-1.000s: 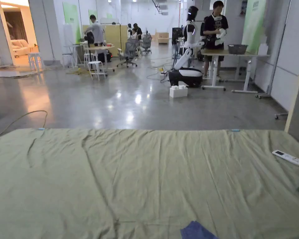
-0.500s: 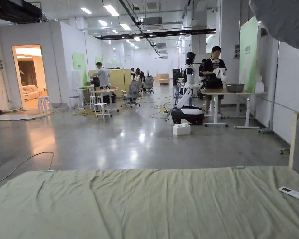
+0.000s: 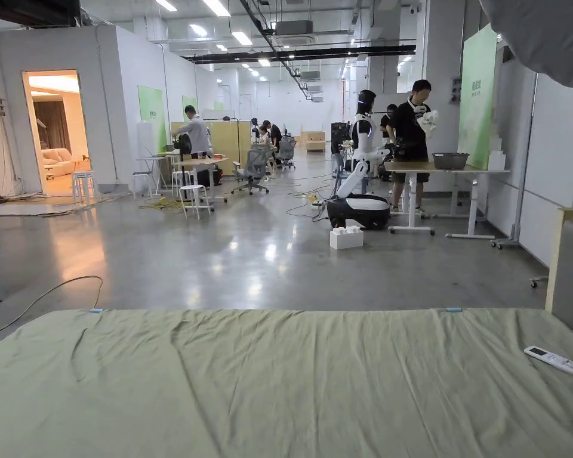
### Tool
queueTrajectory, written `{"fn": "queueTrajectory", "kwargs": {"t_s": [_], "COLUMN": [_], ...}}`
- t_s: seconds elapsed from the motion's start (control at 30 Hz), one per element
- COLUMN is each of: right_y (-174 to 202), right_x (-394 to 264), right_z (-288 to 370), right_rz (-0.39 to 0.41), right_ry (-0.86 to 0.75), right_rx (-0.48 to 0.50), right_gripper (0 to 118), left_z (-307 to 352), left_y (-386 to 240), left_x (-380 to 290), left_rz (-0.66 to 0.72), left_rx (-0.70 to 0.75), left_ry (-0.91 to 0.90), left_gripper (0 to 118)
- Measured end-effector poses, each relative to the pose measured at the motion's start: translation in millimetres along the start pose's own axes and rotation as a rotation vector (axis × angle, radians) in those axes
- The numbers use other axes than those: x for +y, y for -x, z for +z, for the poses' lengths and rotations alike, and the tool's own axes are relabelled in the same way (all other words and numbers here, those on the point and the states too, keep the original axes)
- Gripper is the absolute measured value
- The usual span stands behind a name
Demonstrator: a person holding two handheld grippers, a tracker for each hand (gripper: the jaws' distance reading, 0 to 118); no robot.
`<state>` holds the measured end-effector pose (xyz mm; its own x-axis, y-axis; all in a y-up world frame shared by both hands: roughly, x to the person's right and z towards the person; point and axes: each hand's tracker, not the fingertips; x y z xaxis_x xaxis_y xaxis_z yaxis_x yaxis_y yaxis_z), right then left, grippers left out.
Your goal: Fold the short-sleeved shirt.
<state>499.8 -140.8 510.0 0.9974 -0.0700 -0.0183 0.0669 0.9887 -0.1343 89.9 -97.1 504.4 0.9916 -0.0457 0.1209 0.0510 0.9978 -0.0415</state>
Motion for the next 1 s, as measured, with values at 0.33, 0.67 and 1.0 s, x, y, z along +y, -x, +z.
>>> {"fn": "queueTrajectory", "kwargs": {"t_s": [0.33,0.67,1.0], "right_y": [3,-5,-24], "right_x": [-1,-24,-61], "right_z": [-4,-21,-37], "right_rz": [0.015,0.007,-0.018], "right_ry": [0.009,0.094,0.233], "right_rx": [0.004,-0.005,-0.062], "right_gripper": [0,0,0], "left_z": [-13,-63,-283], "left_y": [-4,4,37], "left_x": [-4,-35,-142], "left_rz": [0.001,0.118,0.192], "left_rx": [-0.035,-0.137,-0.192], "left_ry": [0.037,0.245,0.635], "left_gripper": [0,0,93]}}
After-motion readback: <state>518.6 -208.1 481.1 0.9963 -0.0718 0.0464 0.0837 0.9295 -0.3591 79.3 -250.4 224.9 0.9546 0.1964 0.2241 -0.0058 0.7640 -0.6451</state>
